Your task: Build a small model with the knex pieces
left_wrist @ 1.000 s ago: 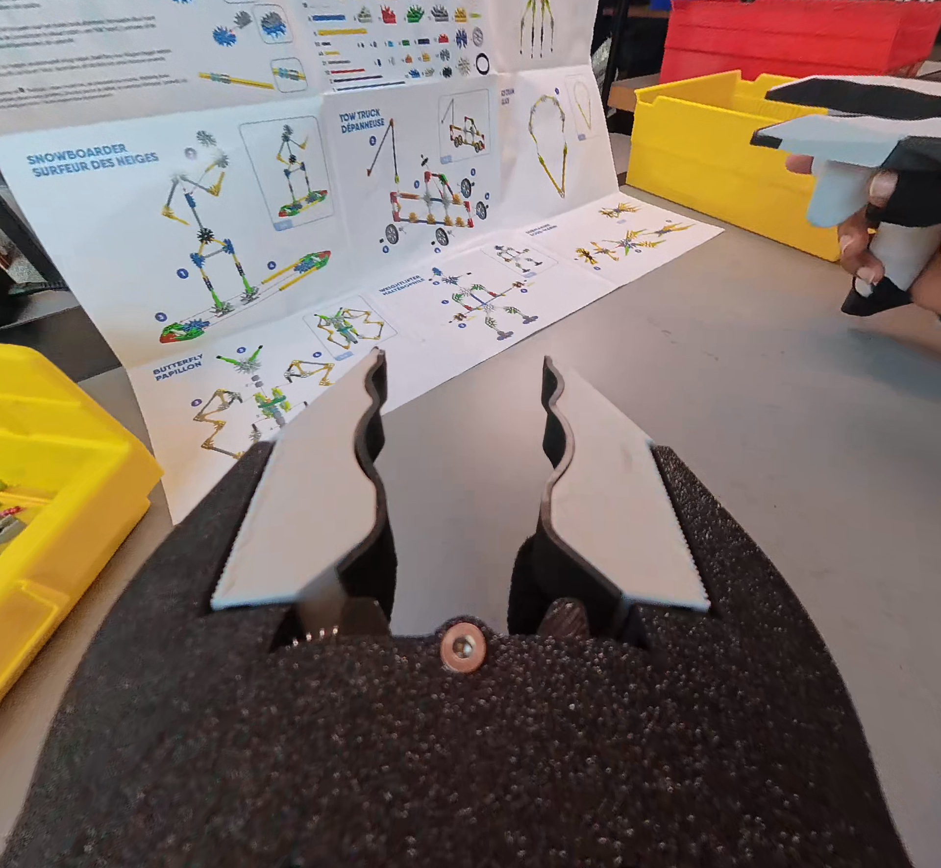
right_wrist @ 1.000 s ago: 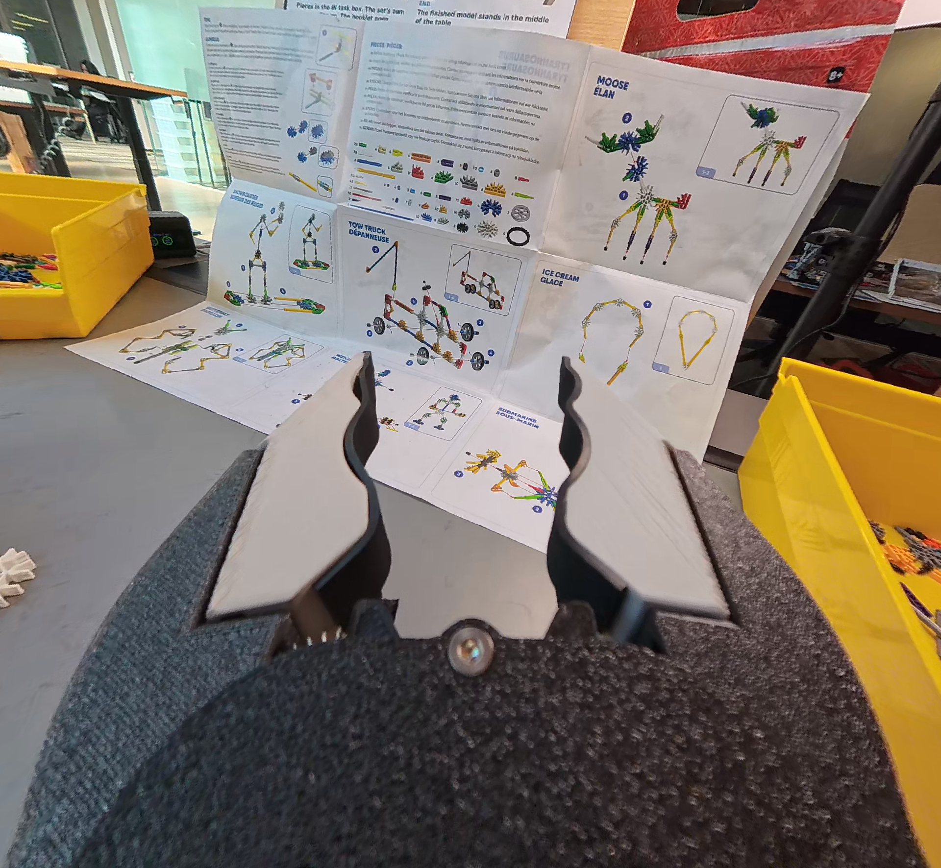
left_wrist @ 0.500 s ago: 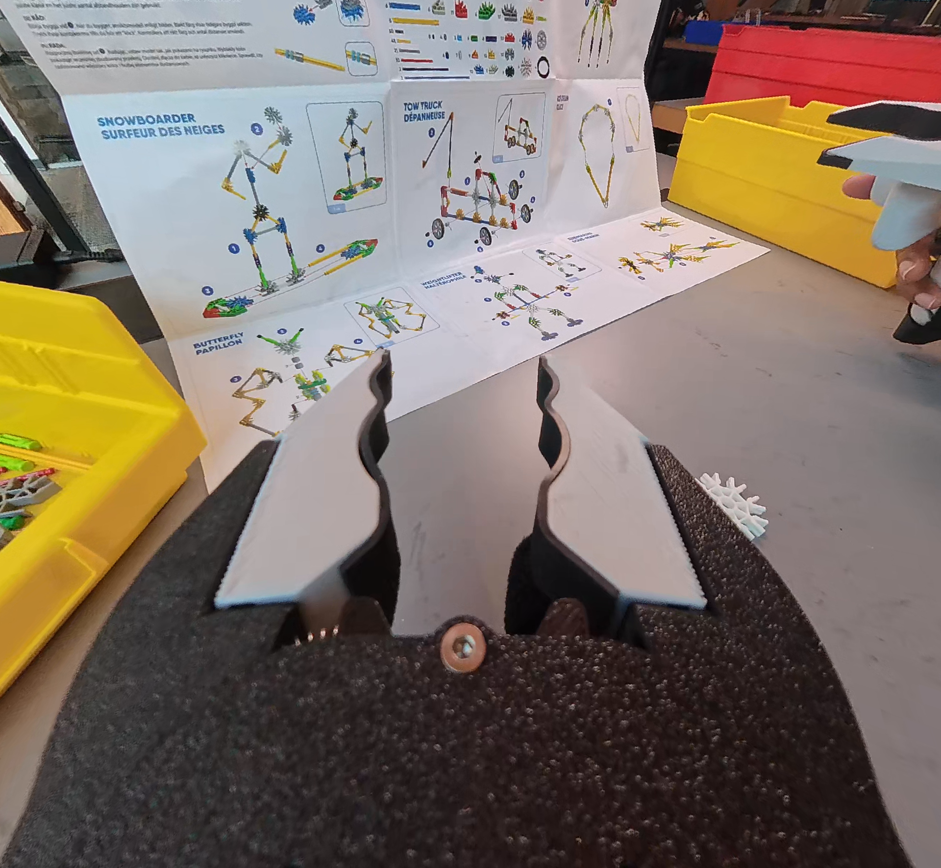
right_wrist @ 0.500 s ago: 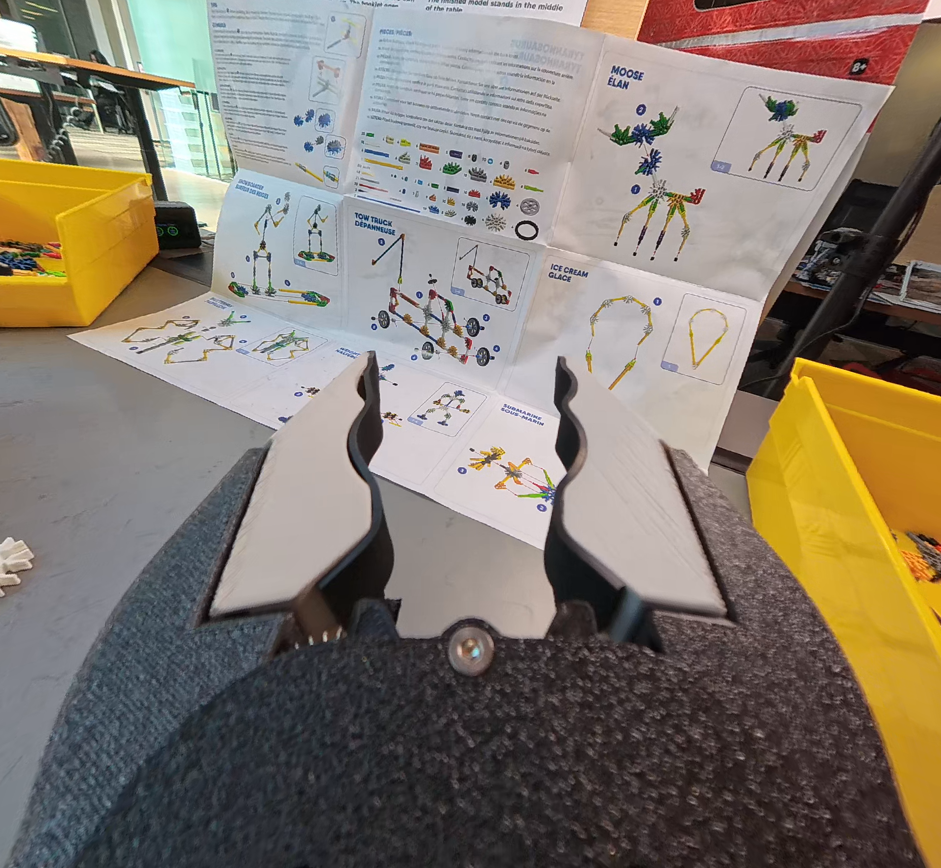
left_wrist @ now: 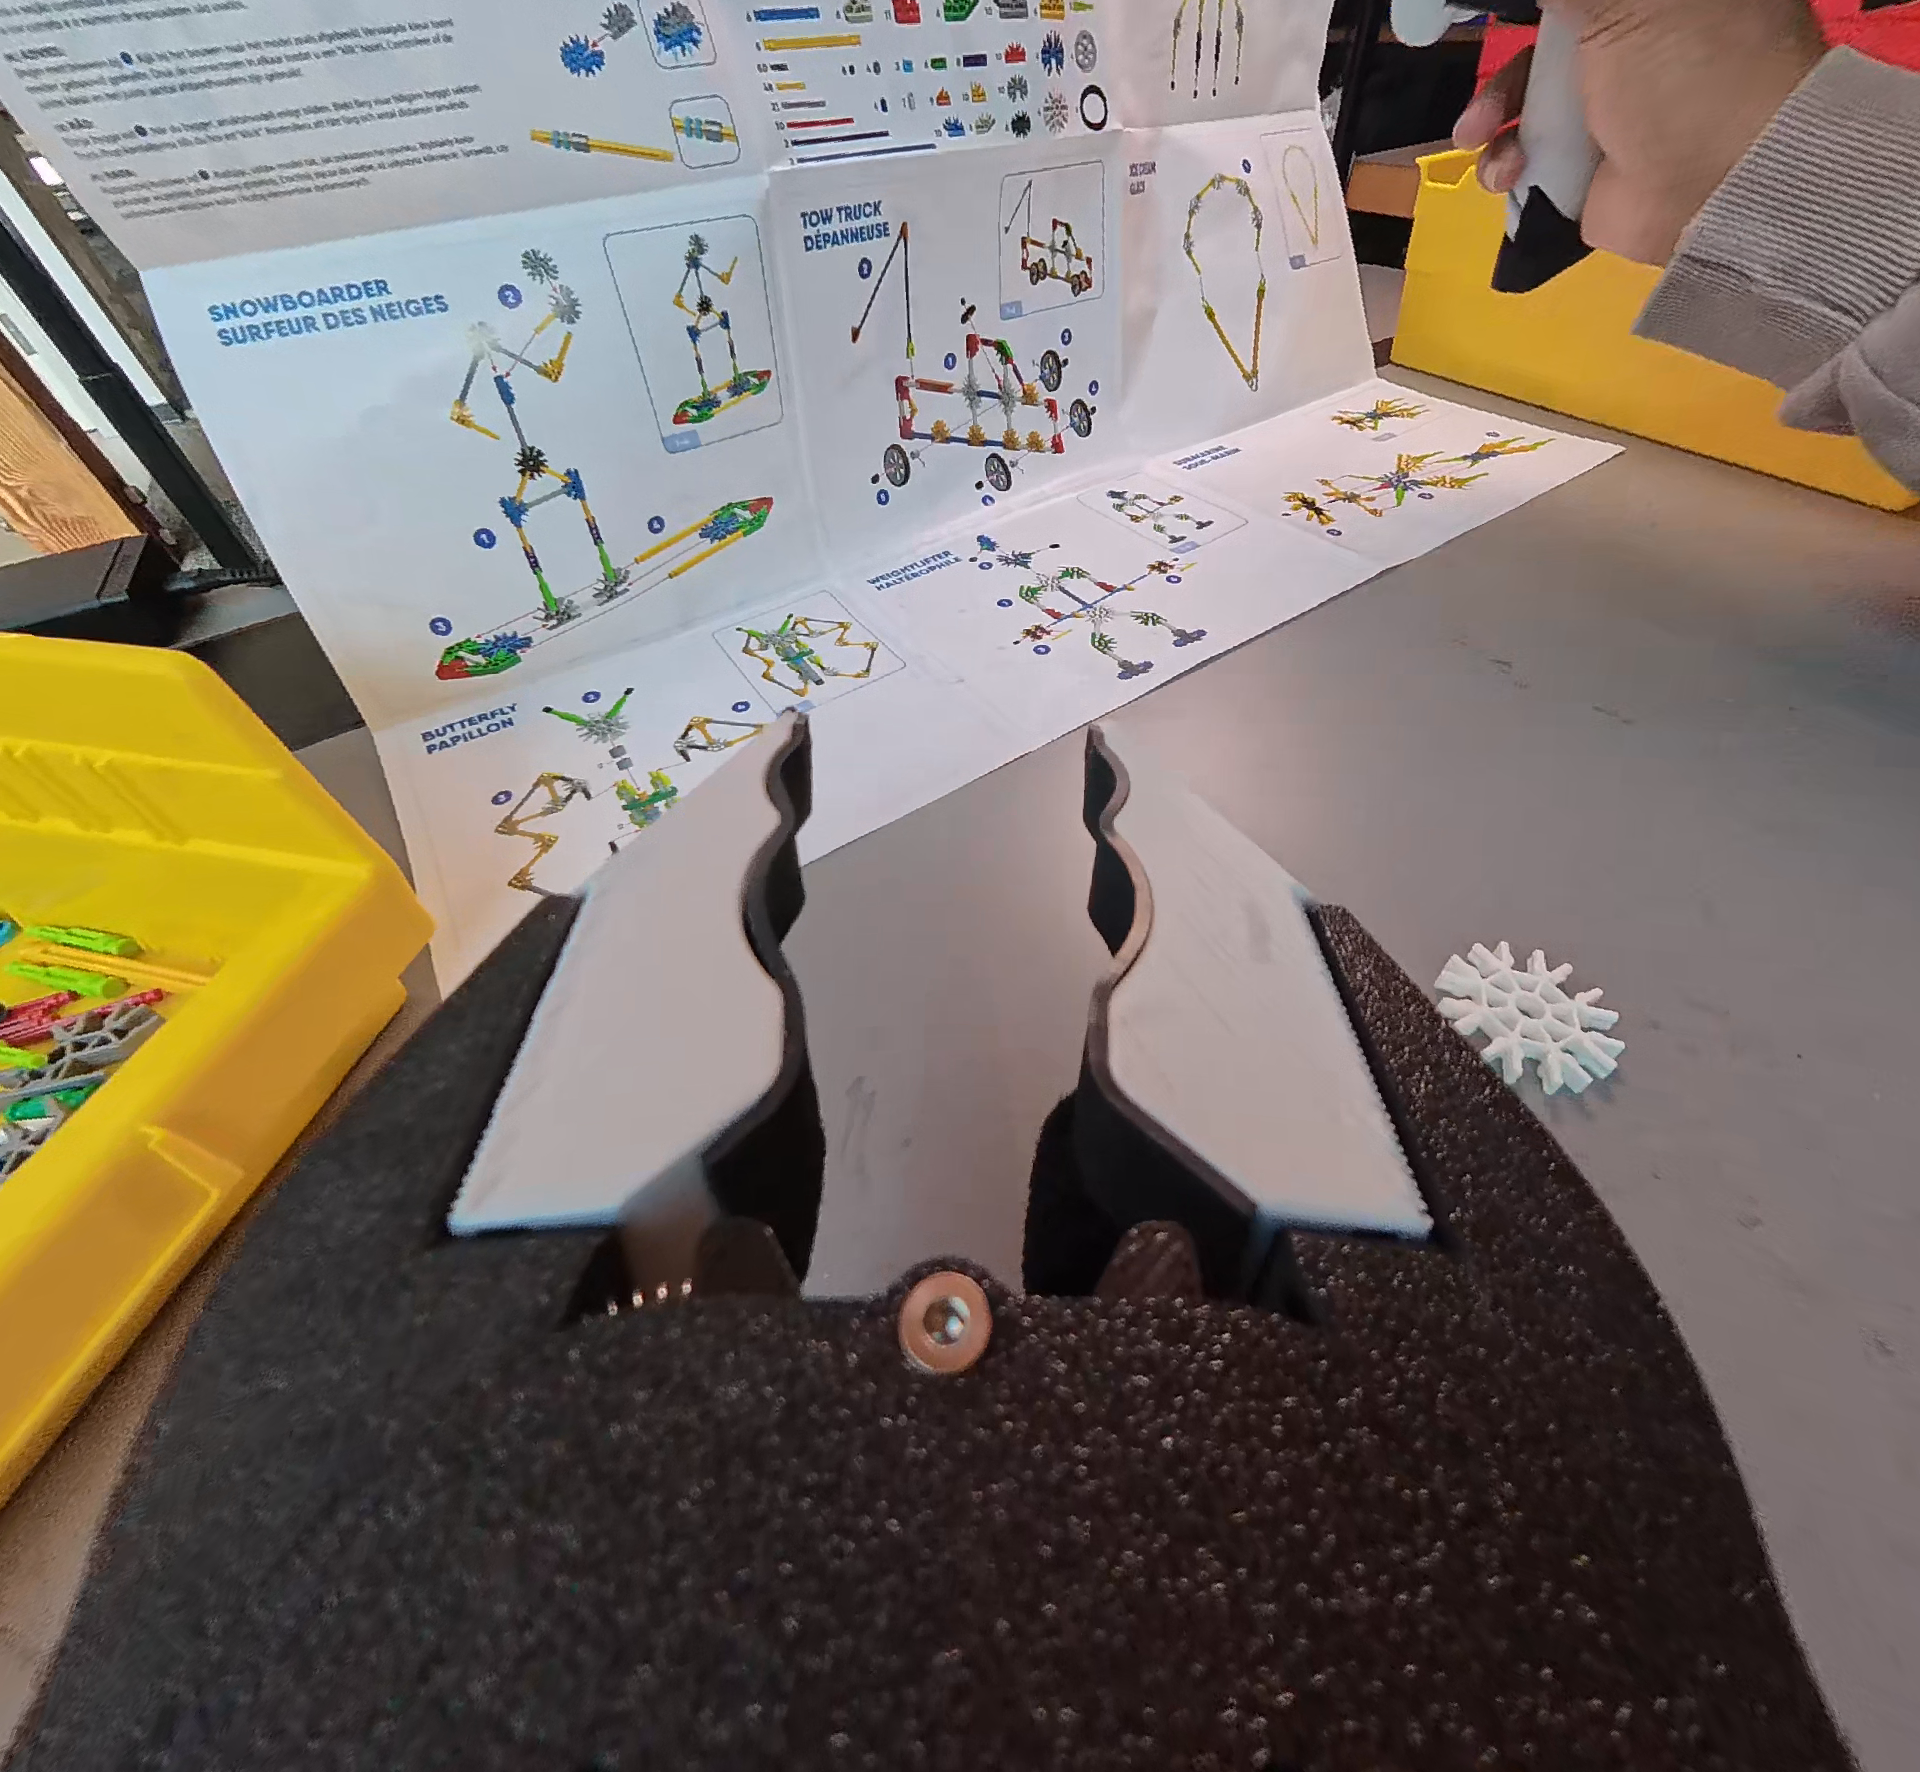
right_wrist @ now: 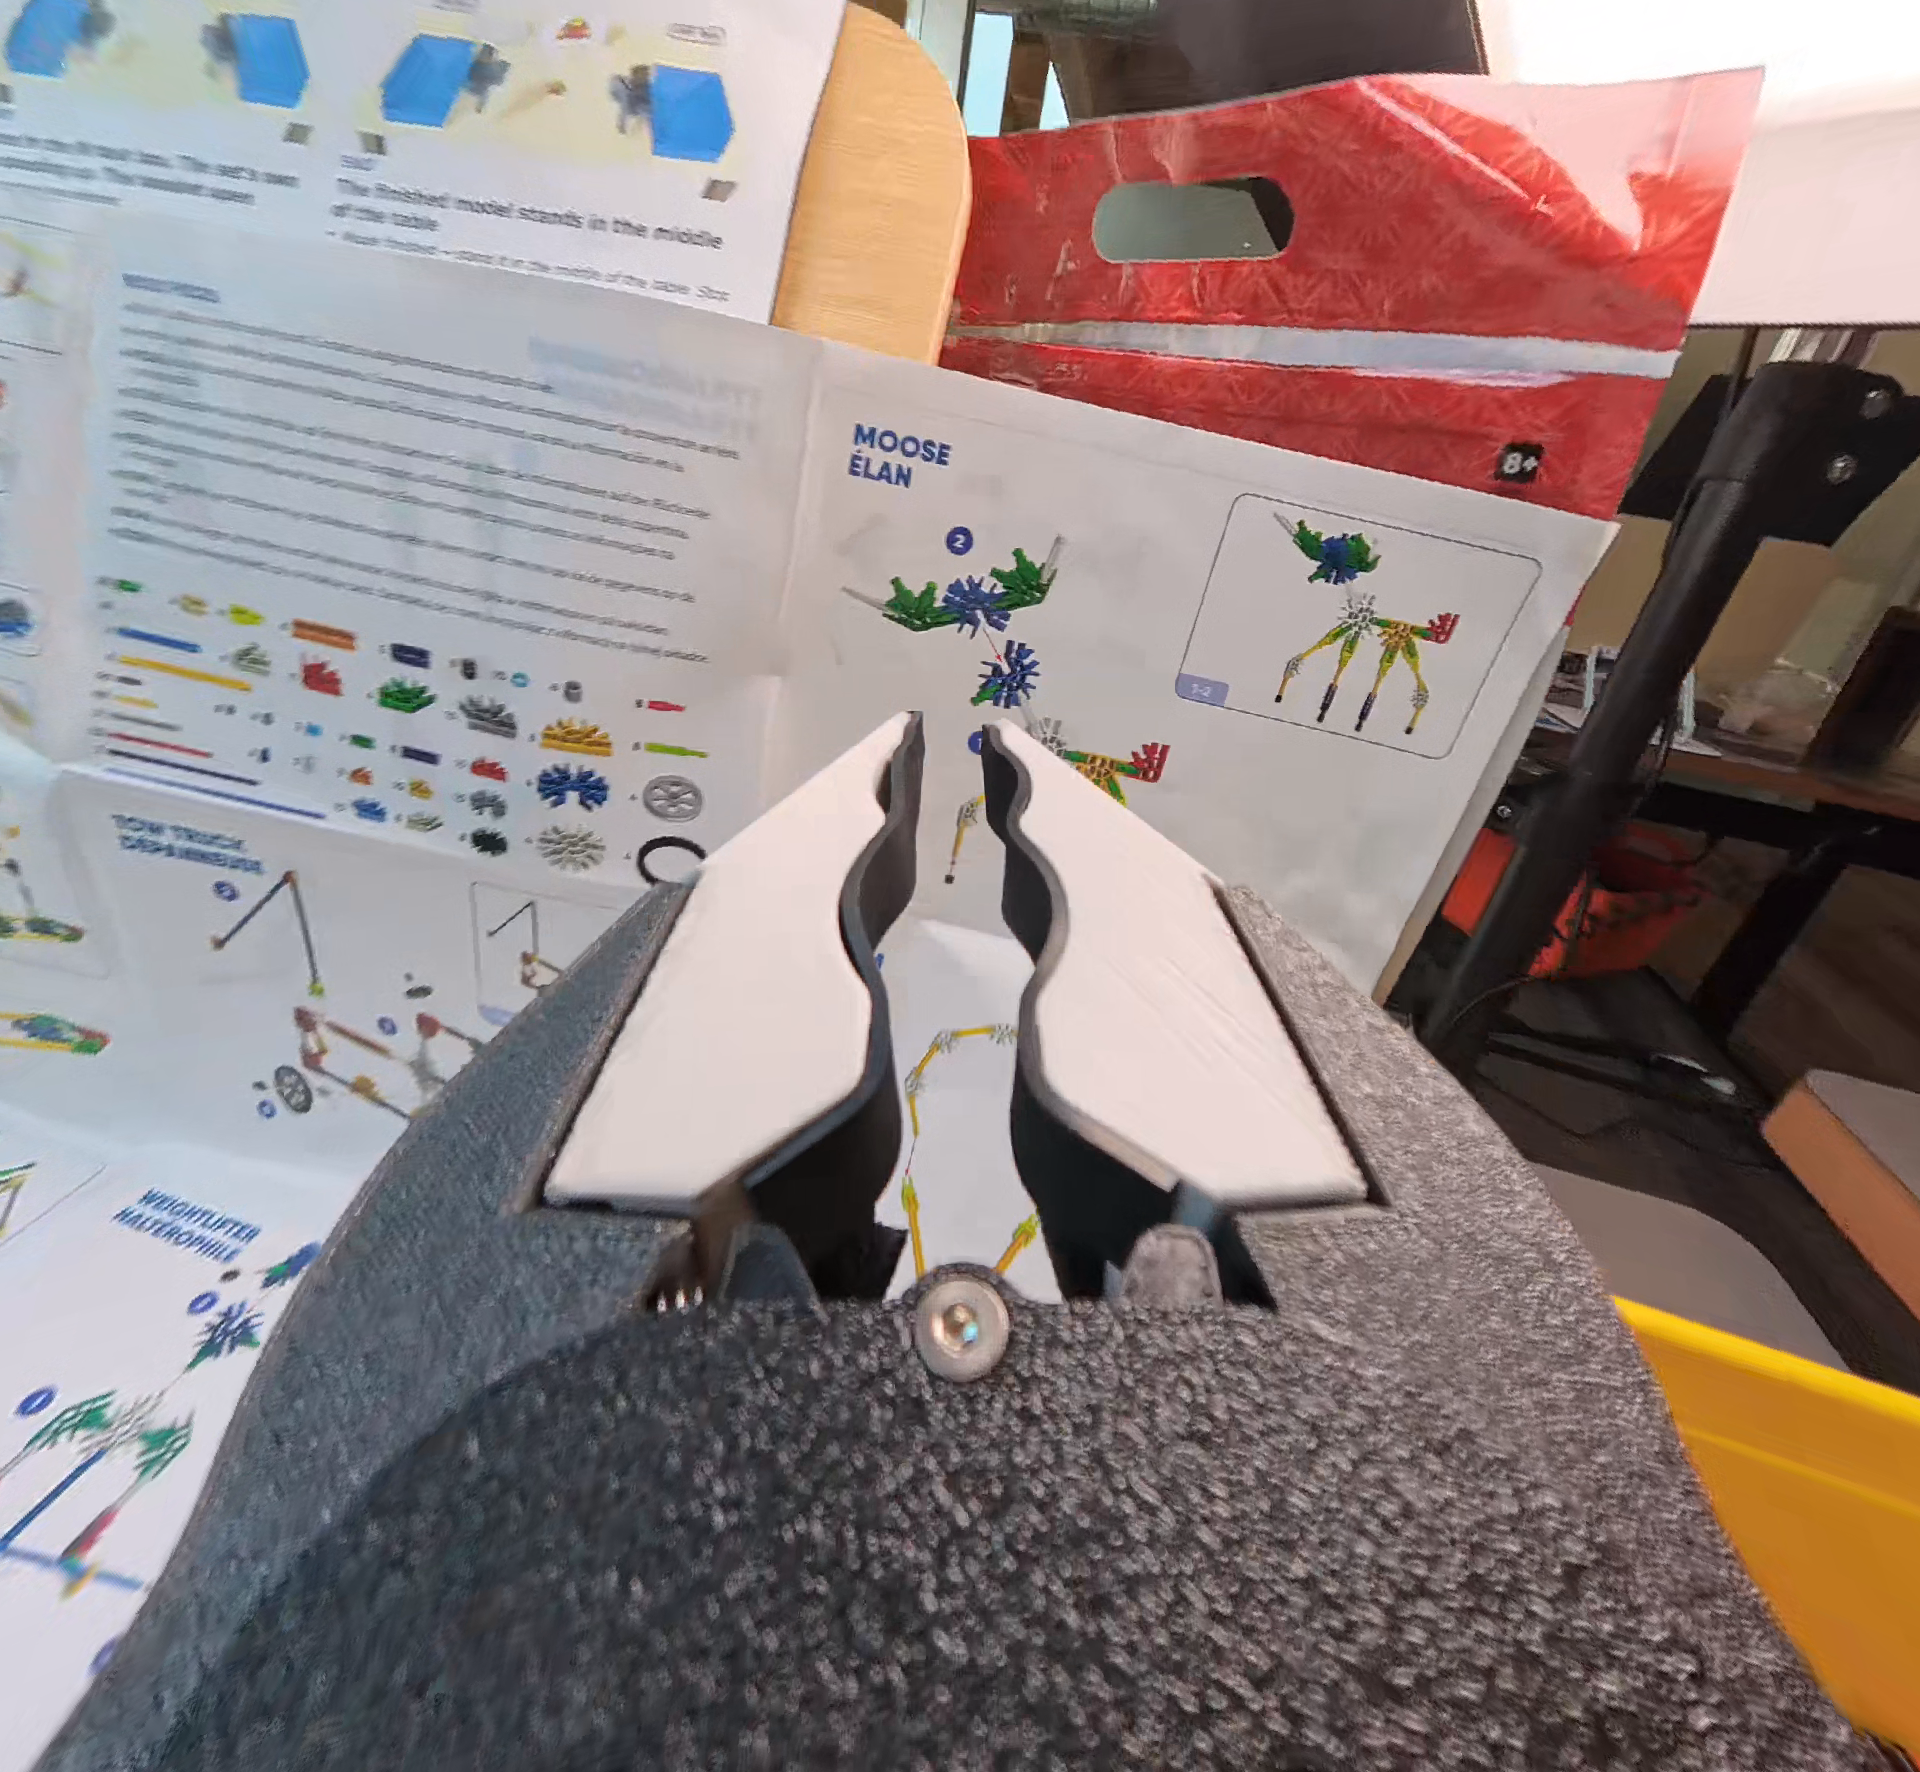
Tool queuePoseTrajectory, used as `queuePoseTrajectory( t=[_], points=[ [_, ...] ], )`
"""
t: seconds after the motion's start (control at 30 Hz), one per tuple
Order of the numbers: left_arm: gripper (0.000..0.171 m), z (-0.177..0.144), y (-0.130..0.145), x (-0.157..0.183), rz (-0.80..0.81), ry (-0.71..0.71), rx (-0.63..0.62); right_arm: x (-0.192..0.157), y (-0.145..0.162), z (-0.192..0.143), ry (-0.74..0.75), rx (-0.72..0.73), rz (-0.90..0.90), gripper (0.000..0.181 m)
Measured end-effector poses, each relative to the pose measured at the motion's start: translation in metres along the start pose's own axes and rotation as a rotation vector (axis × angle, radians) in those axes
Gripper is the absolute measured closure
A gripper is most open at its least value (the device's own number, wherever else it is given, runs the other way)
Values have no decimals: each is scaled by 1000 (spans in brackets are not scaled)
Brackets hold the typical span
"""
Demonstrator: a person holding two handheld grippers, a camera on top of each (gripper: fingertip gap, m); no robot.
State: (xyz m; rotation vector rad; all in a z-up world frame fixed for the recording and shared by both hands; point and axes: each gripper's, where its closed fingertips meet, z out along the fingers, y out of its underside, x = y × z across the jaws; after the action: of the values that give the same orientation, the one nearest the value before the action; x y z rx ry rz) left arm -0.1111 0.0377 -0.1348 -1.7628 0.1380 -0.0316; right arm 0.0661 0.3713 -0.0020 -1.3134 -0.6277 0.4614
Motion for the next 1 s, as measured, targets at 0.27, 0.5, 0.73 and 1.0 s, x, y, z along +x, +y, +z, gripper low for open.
queuePoseTrajectory(
  t=[0.27, 0.5, 0.73, 1.0],
  points=[
    [120, 7, 5, -6, -10, 7, -17, 15, 40, 46, 5, -56, -46, 181],
    [121, 10, 6, 1, 48, 16, -27, 21, 49, 47, 10, -47, -52, 181],
    [121, 10, 6, -2, 28, 12, -26, 27, 47, 47, 21, -26, -30, 181],
    [121, 12, 8, -2, 33, 10, -39, 35, 42, 48, 28, -2, -14, 180]
  ],
)
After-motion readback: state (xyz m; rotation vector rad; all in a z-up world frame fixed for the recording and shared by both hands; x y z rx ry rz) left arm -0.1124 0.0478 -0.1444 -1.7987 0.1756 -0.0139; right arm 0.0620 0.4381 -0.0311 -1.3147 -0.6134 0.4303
